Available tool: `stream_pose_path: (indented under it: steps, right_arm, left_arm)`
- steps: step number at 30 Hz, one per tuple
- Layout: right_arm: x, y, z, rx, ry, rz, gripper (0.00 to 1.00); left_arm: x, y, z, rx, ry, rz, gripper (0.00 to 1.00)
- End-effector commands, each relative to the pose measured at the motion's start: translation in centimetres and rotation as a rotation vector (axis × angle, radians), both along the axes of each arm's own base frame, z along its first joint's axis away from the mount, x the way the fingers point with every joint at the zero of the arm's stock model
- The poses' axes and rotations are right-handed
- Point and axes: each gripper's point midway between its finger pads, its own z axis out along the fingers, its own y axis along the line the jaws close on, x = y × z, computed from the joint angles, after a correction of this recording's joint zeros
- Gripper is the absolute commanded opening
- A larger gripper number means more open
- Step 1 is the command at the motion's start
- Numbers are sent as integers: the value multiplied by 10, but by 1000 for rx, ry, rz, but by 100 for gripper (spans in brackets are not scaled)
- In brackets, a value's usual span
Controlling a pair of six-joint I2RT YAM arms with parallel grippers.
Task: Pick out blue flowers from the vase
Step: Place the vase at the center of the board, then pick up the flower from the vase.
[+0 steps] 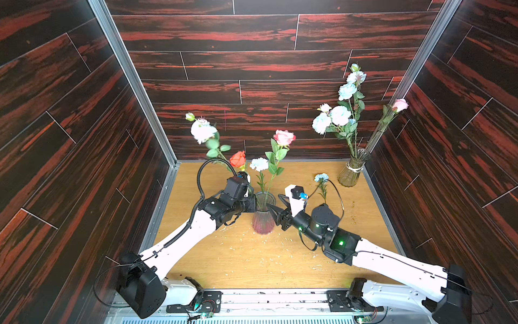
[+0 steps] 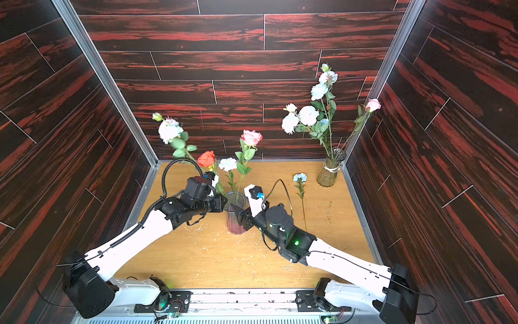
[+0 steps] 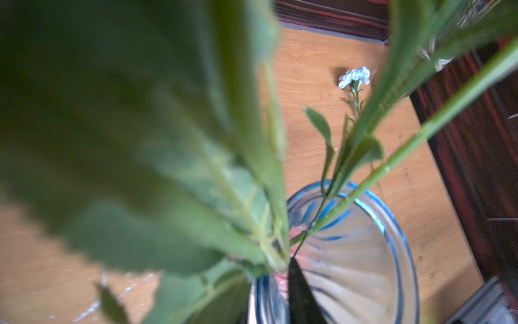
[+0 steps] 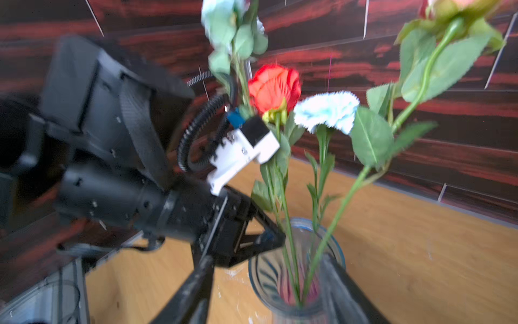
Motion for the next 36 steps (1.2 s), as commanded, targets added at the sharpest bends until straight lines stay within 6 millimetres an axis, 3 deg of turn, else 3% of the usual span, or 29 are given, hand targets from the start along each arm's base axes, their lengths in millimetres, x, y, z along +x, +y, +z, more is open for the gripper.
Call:
stream_pose_path:
  steps: [1, 5, 11, 17, 21, 26, 30, 34, 36]
  right_arm:
    - [-6, 2, -25, -122, 141, 17, 50]
    - [-3, 10, -26, -152, 188, 20, 39]
    - [6, 20, -33, -201, 241, 28, 30]
    - [20, 27, -36, -198, 291, 52, 26]
    - [39, 24, -34, -202, 326, 61, 17]
    - [54, 24, -46, -203, 416, 156, 9]
    - [52, 35, -55, -264, 433, 227, 6]
    - [52, 40, -68, -308, 448, 255, 6]
    - [55, 42, -73, -323, 448, 249, 6]
  left_arm:
    - [-15, 19, -13, 72, 37, 5, 36]
    - [-26, 19, 5, 39, -14, -36, 41]
    - [-36, 29, 35, -1, -135, -39, 61]
    - [-35, 26, 39, 17, -133, -63, 62]
    - [-35, 34, 62, -24, -221, -21, 61]
    - [-36, 44, 91, -83, -344, 29, 54]
    - [-37, 49, 80, -141, -402, 68, 52]
    - [-44, 51, 56, -168, -442, 60, 52]
    - [-44, 61, 38, -149, -457, 105, 52]
